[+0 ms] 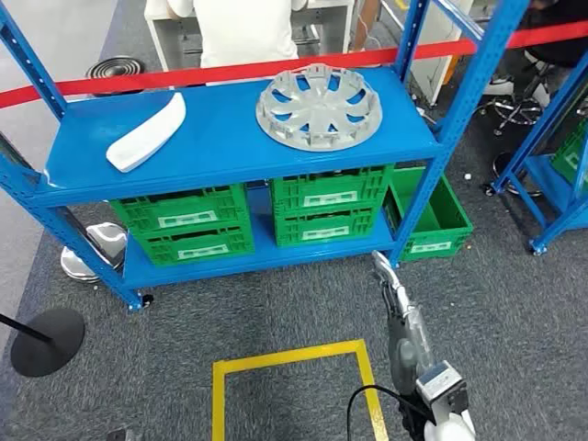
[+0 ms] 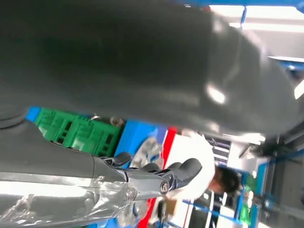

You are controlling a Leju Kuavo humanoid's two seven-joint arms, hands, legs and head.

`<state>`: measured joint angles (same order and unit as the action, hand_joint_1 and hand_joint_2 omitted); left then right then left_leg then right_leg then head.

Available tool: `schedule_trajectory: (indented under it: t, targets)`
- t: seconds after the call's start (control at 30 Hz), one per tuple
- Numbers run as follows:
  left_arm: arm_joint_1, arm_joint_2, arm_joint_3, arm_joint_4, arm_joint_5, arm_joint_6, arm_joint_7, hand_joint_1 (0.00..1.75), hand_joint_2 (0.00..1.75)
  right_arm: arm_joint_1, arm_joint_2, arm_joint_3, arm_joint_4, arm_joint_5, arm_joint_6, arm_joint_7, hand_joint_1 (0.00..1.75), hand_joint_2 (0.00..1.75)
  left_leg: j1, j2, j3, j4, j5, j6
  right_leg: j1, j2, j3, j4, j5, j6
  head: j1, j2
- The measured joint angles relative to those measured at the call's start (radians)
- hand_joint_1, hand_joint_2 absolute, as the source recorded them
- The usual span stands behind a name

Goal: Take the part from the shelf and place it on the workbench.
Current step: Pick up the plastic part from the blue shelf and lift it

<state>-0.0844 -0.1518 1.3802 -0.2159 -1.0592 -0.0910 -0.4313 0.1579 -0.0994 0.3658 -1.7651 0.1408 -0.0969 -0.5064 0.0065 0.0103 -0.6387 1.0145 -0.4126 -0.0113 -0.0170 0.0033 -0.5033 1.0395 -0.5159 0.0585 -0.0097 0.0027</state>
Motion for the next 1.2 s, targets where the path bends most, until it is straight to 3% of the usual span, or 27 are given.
schedule_trajectory:
  t: [0.1, 0.2, 0.27, 0.3, 0.37, 0.43, 0.47, 0.57, 0.63, 0.7, 0.77, 0.8, 0.83, 0.9, 0.93, 1.0, 1.1, 1.13, 1.2]
  targets:
    - [-0.002, 0.001, 0.000, 0.000, 0.000, -0.001, -0.002, 0.00, 0.00, -0.002, 0.000, 0.000, 0.000, 0.004, -0.001, 0.000, 0.00, 0.00, 0.001, -0.004, 0.019, -0.001, -0.002, 0.017, -0.002, -0.002, -0.013, 0.036, -0.025, 0.006, 0.004, 0.000]
    - [-0.004, 0.003, 0.000, 0.000, 0.000, -0.002, -0.002, 0.00, 0.00, -0.002, 0.001, 0.000, 0.002, 0.007, -0.002, 0.000, 0.00, 0.00, -0.004, -0.006, 0.038, -0.001, -0.018, 0.031, -0.001, -0.002, -0.123, 0.214, -0.095, 0.008, 0.009, 0.000]
    - [-0.002, 0.002, 0.000, 0.000, -0.001, -0.003, -0.002, 0.00, 0.00, 0.000, 0.001, 0.000, 0.005, 0.008, -0.003, 0.000, 0.00, 0.00, -0.008, -0.009, 0.055, -0.001, -0.034, 0.033, 0.001, -0.002, -0.180, 0.269, -0.109, 0.006, 0.011, 0.000]
    - [-0.002, 0.003, 0.000, 0.000, -0.001, -0.003, -0.003, 0.00, 0.00, 0.001, 0.001, 0.000, 0.006, 0.008, -0.003, 0.000, 0.00, 0.00, -0.009, -0.011, 0.067, 0.000, -0.043, 0.033, 0.003, -0.002, -0.185, 0.245, -0.087, 0.002, 0.011, 0.000]
    - [-0.002, 0.003, -0.001, 0.000, -0.001, -0.003, -0.004, 0.00, 0.00, 0.001, 0.001, 0.000, 0.008, 0.008, -0.004, 0.000, 0.00, 0.00, -0.010, -0.013, 0.094, -0.001, -0.064, 0.030, 0.009, -0.002, -0.160, 0.127, 0.012, -0.010, 0.012, 0.000]
    - [-0.003, 0.003, -0.001, 0.000, -0.001, -0.004, -0.004, 0.00, 0.00, 0.000, 0.002, 0.000, 0.010, 0.008, -0.005, 0.001, 0.00, 0.00, -0.013, -0.014, 0.113, 0.000, -0.082, 0.021, 0.015, -0.003, -0.137, 0.034, 0.076, -0.023, 0.012, 0.000]
    - [-0.003, 0.003, -0.002, 0.000, -0.001, -0.004, -0.004, 0.00, 0.00, 0.000, 0.003, 0.000, 0.011, 0.008, -0.005, 0.001, 0.00, 0.00, -0.014, -0.014, 0.117, 0.001, -0.088, 0.016, 0.017, -0.003, -0.133, 0.016, 0.087, -0.028, 0.012, 0.000]
    - [-0.005, 0.005, -0.004, 0.000, -0.001, -0.005, -0.005, 0.00, 0.00, 0.000, 0.007, -0.001, 0.012, 0.009, -0.006, 0.000, 0.00, 0.00, -0.015, -0.014, 0.125, 0.013, -0.094, 0.000, 0.014, 0.000, -0.116, 0.006, 0.085, -0.041, 0.010, 0.000]
    - [-0.008, 0.007, -0.006, 0.000, -0.002, -0.006, -0.006, 0.00, 0.00, -0.002, 0.010, -0.001, 0.012, 0.009, -0.006, 0.000, 0.00, 0.00, -0.012, -0.014, 0.090, 0.075, -0.108, -0.012, 0.007, 0.001, -0.098, -0.004, 0.080, -0.048, 0.006, 0.000]
    - [-0.008, 0.006, -0.007, 0.000, -0.002, -0.006, -0.006, 0.00, 0.00, -0.002, 0.012, -0.001, 0.013, 0.010, -0.006, -0.001, 0.00, 0.00, -0.007, -0.014, 0.015, 0.183, -0.145, -0.024, 0.005, 0.001, -0.087, -0.008, 0.071, -0.052, 0.004, 0.000]
    - [-0.004, 0.007, -0.008, 0.000, -0.003, -0.006, -0.006, 0.00, 0.00, -0.001, 0.014, -0.001, 0.016, 0.010, -0.006, -0.001, 0.00, 0.00, -0.002, -0.013, -0.048, 0.244, -0.166, -0.031, 0.003, 0.004, -0.074, -0.008, 0.058, -0.051, 0.004, 0.000]
    - [-0.003, 0.008, -0.008, 0.000, -0.003, -0.005, -0.006, 0.00, 0.00, 0.000, 0.015, -0.001, 0.017, 0.011, -0.006, -0.001, 0.00, 0.00, 0.000, -0.013, -0.060, 0.235, -0.151, -0.034, 0.001, 0.005, -0.065, -0.008, 0.051, -0.049, 0.004, 0.000]
    - [-0.002, 0.010, -0.008, 0.000, -0.003, -0.005, -0.006, 0.00, 0.00, 0.001, 0.016, -0.001, 0.019, 0.012, -0.006, -0.001, 0.00, 0.00, 0.001, -0.013, -0.056, 0.198, -0.113, -0.035, -0.001, 0.006, -0.053, -0.008, 0.042, -0.046, 0.004, 0.000]
    - [-0.001, 0.012, -0.009, 0.000, -0.003, -0.005, -0.006, 0.00, 0.00, 0.001, 0.018, -0.001, 0.022, 0.013, -0.006, -0.001, 0.00, 0.00, 0.005, -0.012, -0.028, 0.089, -0.023, -0.038, -0.003, 0.007, -0.032, -0.007, 0.024, -0.037, 0.002, 0.000]
    - [-0.002, 0.012, -0.009, 0.000, -0.003, -0.005, -0.006, 0.00, 0.00, 0.001, 0.019, 0.000, 0.023, 0.013, -0.006, -0.002, 0.00, 0.00, 0.006, -0.010, -0.016, 0.045, 0.001, -0.035, -0.002, 0.008, -0.025, -0.006, 0.015, -0.030, -0.001, 0.000]
    - [-0.002, 0.012, -0.009, 0.000, -0.004, -0.004, -0.006, 0.00, 0.00, 0.002, 0.021, 0.000, 0.025, 0.014, -0.006, -0.003, 0.00, 0.00, 0.006, -0.009, -0.007, 0.006, 0.005, -0.022, 0.001, 0.008, -0.015, -0.006, 0.004, -0.014, -0.006, 0.000]
    - [-0.001, 0.013, -0.009, 0.000, -0.006, -0.003, -0.006, 0.00, 0.00, 0.001, 0.022, 0.000, 0.026, 0.014, -0.007, -0.006, 0.00, 0.00, 0.007, -0.012, 0.012, 0.001, -0.004, 0.004, -0.001, 0.005, -0.008, 0.010, -0.012, 0.002, -0.004, 0.000]
    - [-0.002, 0.014, -0.009, 0.000, -0.007, -0.002, -0.006, 0.00, 0.00, 0.000, 0.022, 0.000, 0.026, 0.013, -0.008, -0.007, 0.00, 0.00, 0.007, -0.013, 0.021, 0.001, -0.009, 0.012, -0.001, 0.004, -0.025, 0.045, -0.027, 0.004, -0.002, 0.000]
    - [-0.002, 0.015, -0.010, 0.000, -0.009, 0.000, -0.006, 0.00, 0.00, 0.001, 0.023, 0.001, 0.027, 0.012, -0.009, -0.008, 0.00, 0.00, 0.004, -0.013, 0.034, 0.000, -0.021, 0.022, 0.000, 0.004, -0.102, 0.171, -0.076, 0.006, 0.001, 0.000]
